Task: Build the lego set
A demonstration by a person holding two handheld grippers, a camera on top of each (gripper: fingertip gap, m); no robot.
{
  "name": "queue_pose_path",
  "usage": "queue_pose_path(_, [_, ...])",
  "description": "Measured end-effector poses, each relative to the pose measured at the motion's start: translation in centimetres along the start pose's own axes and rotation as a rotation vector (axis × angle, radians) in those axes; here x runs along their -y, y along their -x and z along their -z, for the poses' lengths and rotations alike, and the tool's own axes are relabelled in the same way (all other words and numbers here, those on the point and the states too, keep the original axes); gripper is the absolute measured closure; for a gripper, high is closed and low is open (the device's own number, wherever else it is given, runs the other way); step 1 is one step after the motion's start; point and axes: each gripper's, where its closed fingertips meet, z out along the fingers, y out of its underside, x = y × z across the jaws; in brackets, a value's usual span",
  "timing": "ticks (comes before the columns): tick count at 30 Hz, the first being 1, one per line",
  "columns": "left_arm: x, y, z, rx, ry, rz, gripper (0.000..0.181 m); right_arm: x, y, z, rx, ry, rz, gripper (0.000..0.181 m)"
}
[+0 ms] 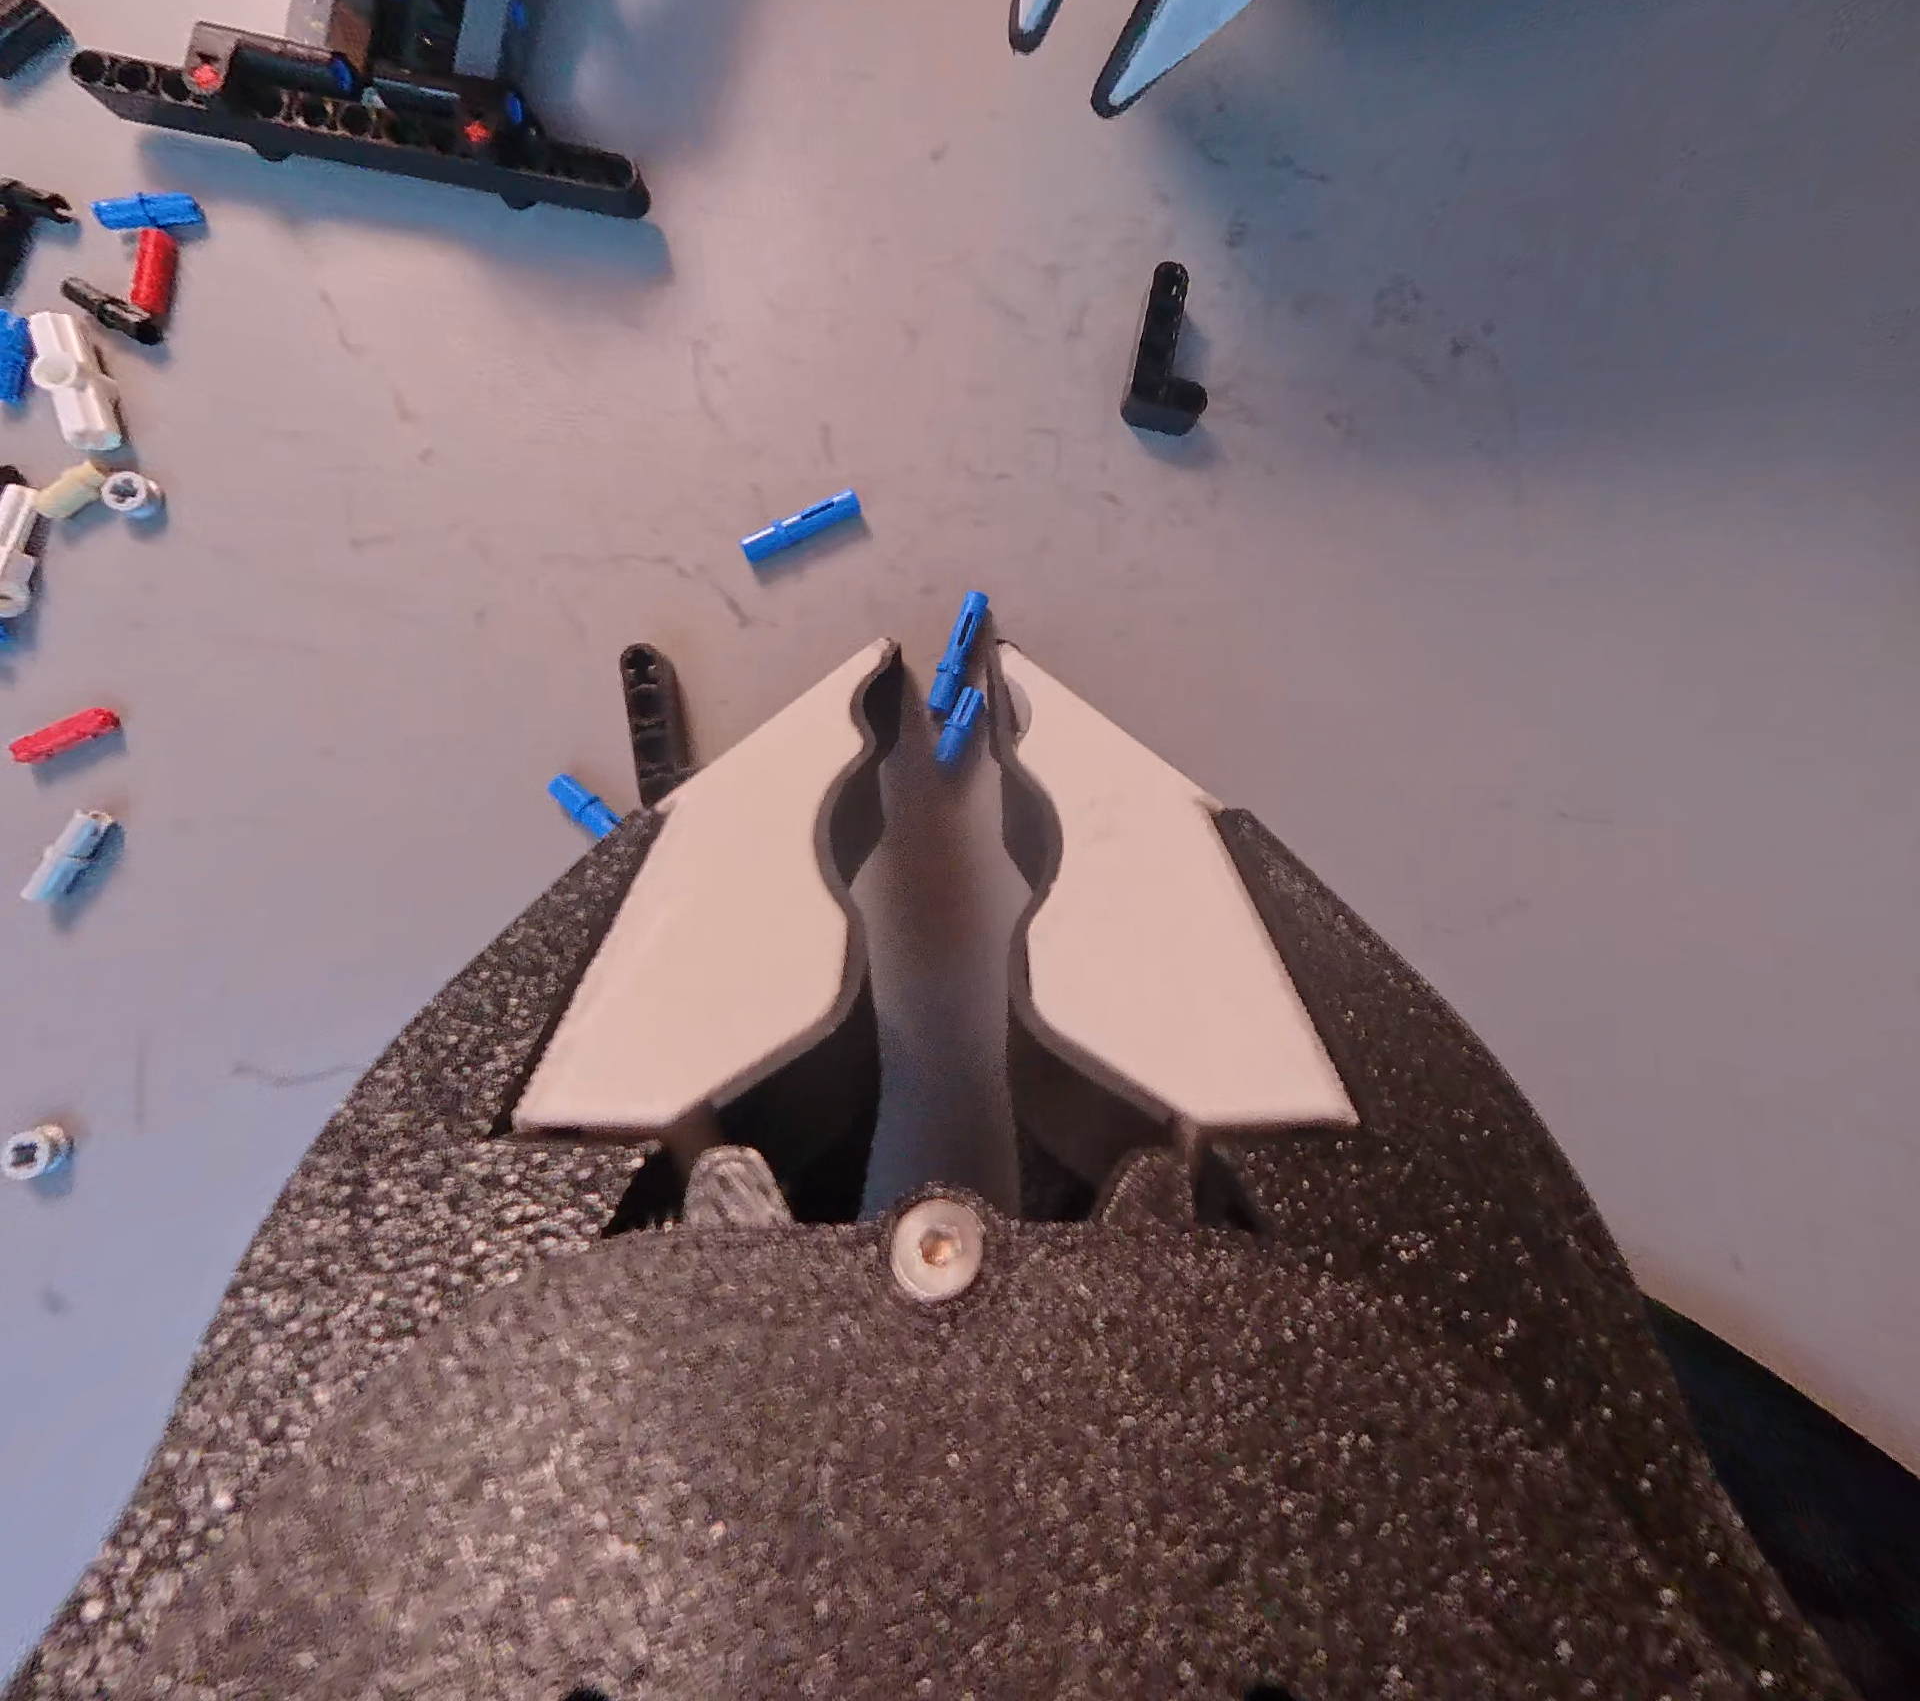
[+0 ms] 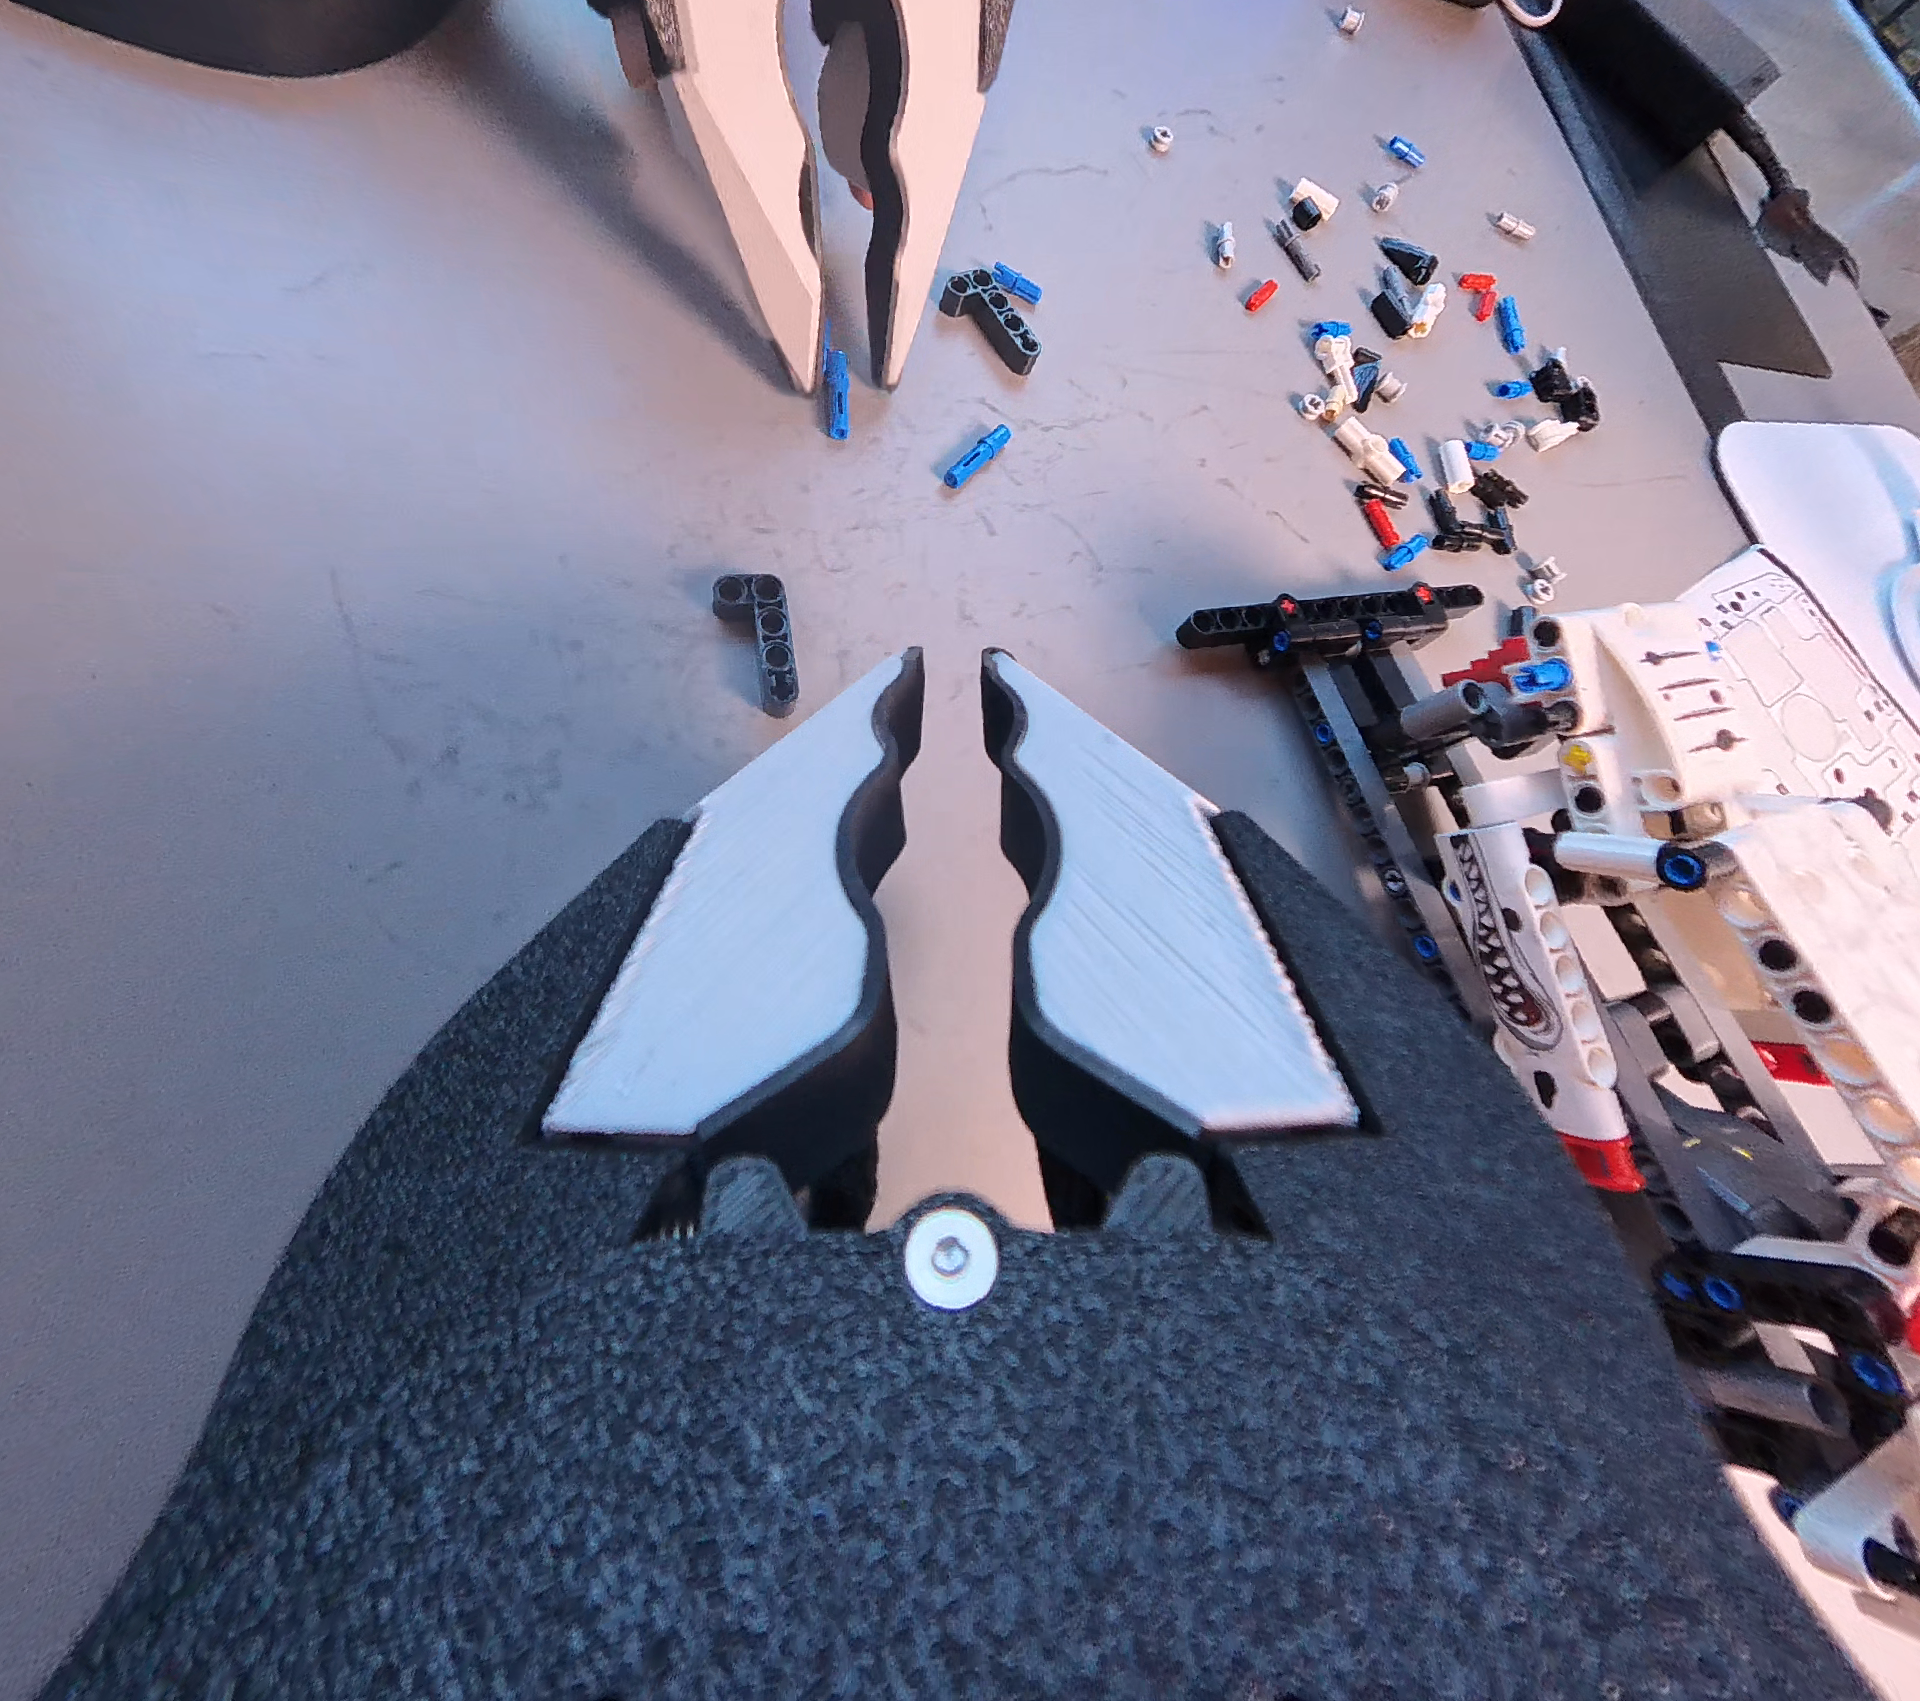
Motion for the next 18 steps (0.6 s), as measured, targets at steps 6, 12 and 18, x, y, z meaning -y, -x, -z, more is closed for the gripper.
queue_pose_path(6, [0.0,-0.1,-0.1,0.017,0.019,-0.026,0.176,0.1,0.0,0.1,-0.005,-0.002,0.010,0.171])
queue_pose_path(12, [1.7,-0.3,0.4,-0.014,-0.102,0.011,0.177,1.1,0.3,0.3,0.007,-0.058,0.002,0.171])
queue_pose_path(18, [8.5,-3.4,4.8,-0.315,-0.532,0.161,0.177,5.8,2.3,2.1,0.123,-0.322,-0.042,0.163])
